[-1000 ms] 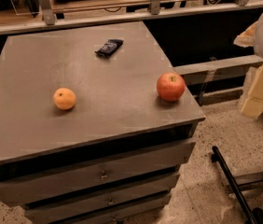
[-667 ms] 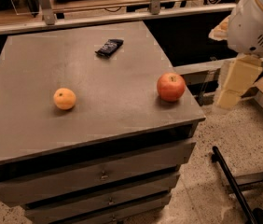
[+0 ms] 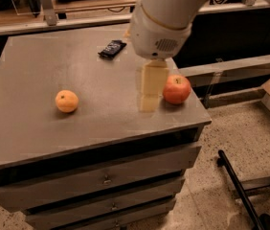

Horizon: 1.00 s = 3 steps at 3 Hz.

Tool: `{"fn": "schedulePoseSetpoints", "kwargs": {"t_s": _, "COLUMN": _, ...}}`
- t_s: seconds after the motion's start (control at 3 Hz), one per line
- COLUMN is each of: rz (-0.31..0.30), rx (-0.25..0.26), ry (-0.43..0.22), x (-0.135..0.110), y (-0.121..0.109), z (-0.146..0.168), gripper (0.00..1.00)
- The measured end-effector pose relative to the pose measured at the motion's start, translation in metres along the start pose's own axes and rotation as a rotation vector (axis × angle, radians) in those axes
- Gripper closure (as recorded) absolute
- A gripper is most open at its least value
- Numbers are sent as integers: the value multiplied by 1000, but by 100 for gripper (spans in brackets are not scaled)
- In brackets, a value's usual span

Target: Pick orange

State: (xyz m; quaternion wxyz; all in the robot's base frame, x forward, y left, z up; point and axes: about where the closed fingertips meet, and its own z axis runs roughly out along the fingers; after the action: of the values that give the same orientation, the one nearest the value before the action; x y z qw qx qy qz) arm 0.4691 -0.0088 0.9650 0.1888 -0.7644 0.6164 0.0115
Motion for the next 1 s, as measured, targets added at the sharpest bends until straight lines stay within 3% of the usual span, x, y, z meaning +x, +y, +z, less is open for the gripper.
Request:
{"fn": "schedulePoseSetpoints", "kwargs": {"t_s": 0.33, "rz": -112, "rx": -30, "ry": -2, "x": -48, "y": -11, "z": 27, "gripper": 0}}
{"fn": "schedulePoseSetpoints", "kwargs": {"t_s": 0.67, "rz": -126, "rx": -30, "ry": -4, "x": -55, "y": -12, "z": 28, "gripper": 0}}
{"fn": "schedulePoseSetpoints", "kwargs": {"t_s": 1.0, "rz": -100, "rx": -10, "ry": -21, "x": -52, "y": -17, "z": 33, "gripper": 0}}
